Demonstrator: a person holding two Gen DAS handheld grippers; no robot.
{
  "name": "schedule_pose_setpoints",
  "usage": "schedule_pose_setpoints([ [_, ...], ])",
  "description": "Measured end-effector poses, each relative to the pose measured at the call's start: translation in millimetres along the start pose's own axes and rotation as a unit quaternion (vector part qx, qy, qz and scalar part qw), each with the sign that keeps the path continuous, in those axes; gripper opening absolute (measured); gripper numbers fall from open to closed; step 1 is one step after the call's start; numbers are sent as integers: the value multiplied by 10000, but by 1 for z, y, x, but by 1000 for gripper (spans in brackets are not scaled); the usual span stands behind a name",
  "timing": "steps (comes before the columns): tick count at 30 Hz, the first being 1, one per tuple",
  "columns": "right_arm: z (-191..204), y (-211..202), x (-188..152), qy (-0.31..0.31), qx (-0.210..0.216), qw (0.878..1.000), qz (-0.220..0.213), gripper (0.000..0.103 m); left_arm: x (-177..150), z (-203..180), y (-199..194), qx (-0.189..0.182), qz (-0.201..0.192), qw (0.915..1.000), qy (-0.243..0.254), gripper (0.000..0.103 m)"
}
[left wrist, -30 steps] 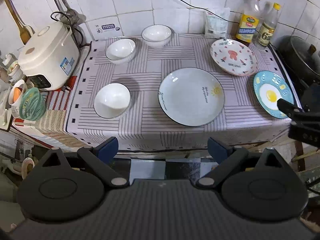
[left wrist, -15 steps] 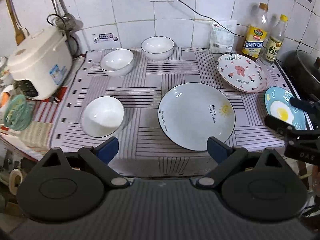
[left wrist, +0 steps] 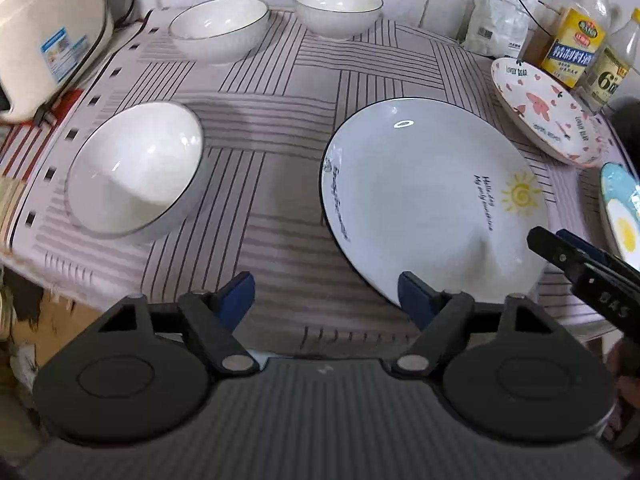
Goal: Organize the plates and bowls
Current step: 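Move both grippers to the rim of the large white 'Hello day' plate, then grasp the white plate rim with the right gripper while the left gripper grips it too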
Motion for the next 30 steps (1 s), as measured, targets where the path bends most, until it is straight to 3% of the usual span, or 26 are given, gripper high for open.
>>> schedule_pose_setpoints([
  [4, -6, 10, -5, 287, 208, 9994, 27, 44, 1, -1, 21, -178, 89, 9997, -156, 63],
  [7, -10, 16, -5, 424, 363, 9984, 79, 27, 3, -3, 28, -354, 176, 9987, -312, 53],
  [11, -15, 23, -3, 674, 554, 9960, 205, 20, 7, -9, 32, -547, 162, 9977, -359, 35],
  [13, -15, 25, -2, 671, 564, 9958, 251, 20, 10, -2, 37, -564, 81, 9950, -819, 33],
  [16, -15, 29, 0, 656, 569, 9956, 346, 19, 15, -1, 39, -613, 17, 9941, -896, 22],
  [25, -18, 36, 0, 685, 725, 9941, 434, 20, 20, 0, 43, -751, 17, 9939, -801, 21],
  [30, -12, 38, 6, 209, 718, 9948, 688, 21, 23, 13, 43, -991, 241, 9866, -1271, 21],
])
Point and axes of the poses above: each gripper's, at about its wrist camera, not at the fingertips, and y roughly the way its jaws point, z to its left, x to its top, the point moved 6 cm from there along y, roughly the way its jaws point, and after that the axes turned 2 degrees about x, right-handed, at the moved point
